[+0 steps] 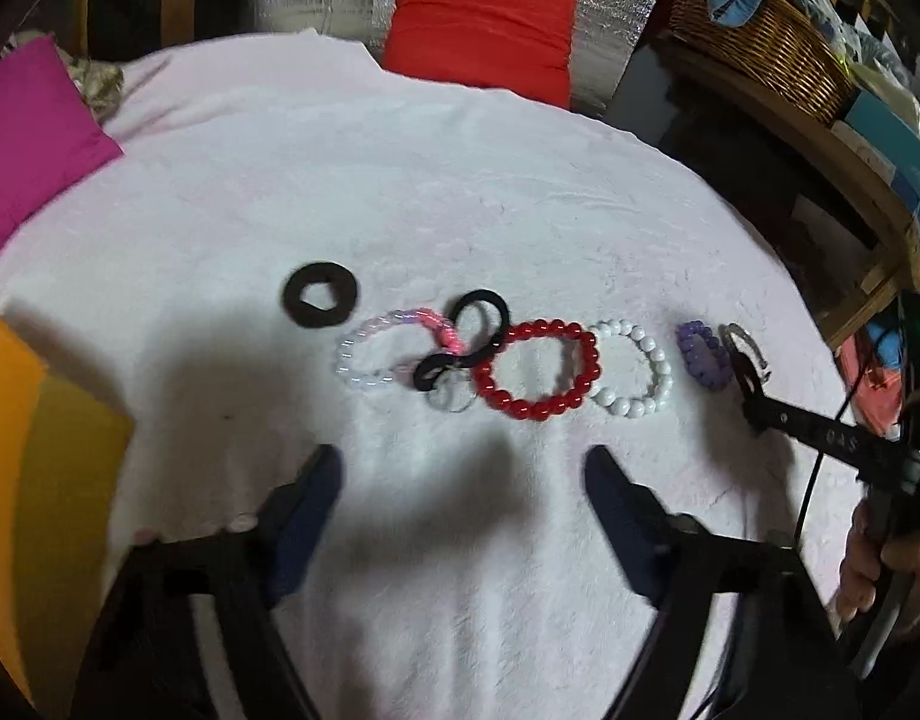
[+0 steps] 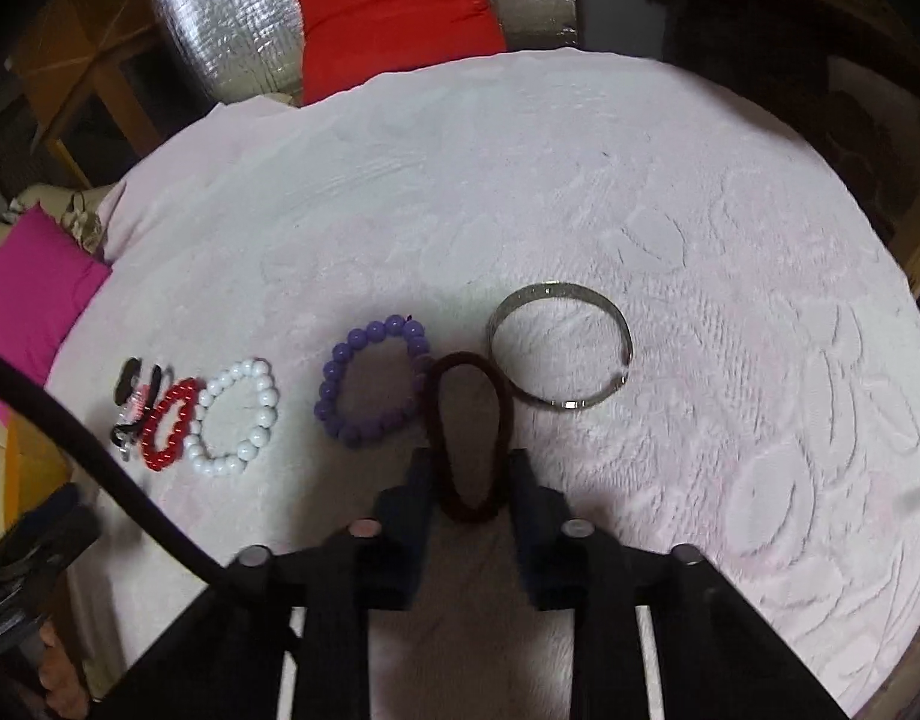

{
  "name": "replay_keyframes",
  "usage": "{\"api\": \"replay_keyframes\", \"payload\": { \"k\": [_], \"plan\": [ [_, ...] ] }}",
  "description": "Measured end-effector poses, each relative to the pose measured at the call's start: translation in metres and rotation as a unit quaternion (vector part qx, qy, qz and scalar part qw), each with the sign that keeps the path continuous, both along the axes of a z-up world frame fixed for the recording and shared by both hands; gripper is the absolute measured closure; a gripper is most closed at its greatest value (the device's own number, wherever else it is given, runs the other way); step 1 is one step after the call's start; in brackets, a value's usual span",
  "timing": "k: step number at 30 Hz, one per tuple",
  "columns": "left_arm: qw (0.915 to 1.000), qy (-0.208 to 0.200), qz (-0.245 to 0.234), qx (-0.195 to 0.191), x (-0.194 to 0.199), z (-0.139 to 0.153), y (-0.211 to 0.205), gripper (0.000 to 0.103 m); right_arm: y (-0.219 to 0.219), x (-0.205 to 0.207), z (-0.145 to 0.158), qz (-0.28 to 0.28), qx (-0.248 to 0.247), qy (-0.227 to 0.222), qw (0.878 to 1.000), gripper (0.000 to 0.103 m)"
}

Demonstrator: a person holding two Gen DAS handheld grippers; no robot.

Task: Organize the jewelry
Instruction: 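Grasp black hair tie by silver bangle with right gripper while left grasps black hair tie by red bracelet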

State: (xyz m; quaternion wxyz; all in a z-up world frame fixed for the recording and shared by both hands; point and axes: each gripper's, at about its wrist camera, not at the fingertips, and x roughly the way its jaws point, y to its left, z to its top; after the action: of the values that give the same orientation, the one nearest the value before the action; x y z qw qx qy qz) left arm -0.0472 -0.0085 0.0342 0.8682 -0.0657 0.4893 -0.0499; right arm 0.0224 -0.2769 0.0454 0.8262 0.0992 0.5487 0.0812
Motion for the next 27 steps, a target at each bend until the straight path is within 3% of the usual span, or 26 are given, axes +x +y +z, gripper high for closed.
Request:
{"api": "replay_keyframes", "payload": {
  "k": [4,8,15,18,22,27],
  "plan": [
    [0.9992,0.0,-0.013,-0.038,0.008,-0.004,-0.009,0.029,-0.005,-0.009,0.013,-0.009,0.036,-0.007,0.999,0.086],
    [0.9995,-0.026,0.002,-0.016,0.011,0.003,-0.008,0.029,-0.011,-0.021,0.023,-0.014,0.076,-0.013,0.997,0.086],
    [0.9998,-0.017,0.009,0.004,0.022,-0.004,0.008,0.03,0.001,-0.031,0.033,-0.001,0.105,-0.016,0.994,0.086],
    [0.9994,-0.026,-0.019,0.014,0.023,-0.005,0.004,0.042,0.007,-0.034,0.033,0.0,0.113,-0.013,0.994,0.086],
    [0.998,-0.032,-0.046,0.028,0.03,-0.008,-0.001,0.049,0.011,-0.036,0.034,0.005,0.118,-0.012,0.993,0.086],
    [0.9976,-0.027,-0.06,0.022,0.038,-0.012,0.002,0.08,0.018,-0.038,0.034,0.01,0.117,-0.014,0.993,0.086]
  ]
}}
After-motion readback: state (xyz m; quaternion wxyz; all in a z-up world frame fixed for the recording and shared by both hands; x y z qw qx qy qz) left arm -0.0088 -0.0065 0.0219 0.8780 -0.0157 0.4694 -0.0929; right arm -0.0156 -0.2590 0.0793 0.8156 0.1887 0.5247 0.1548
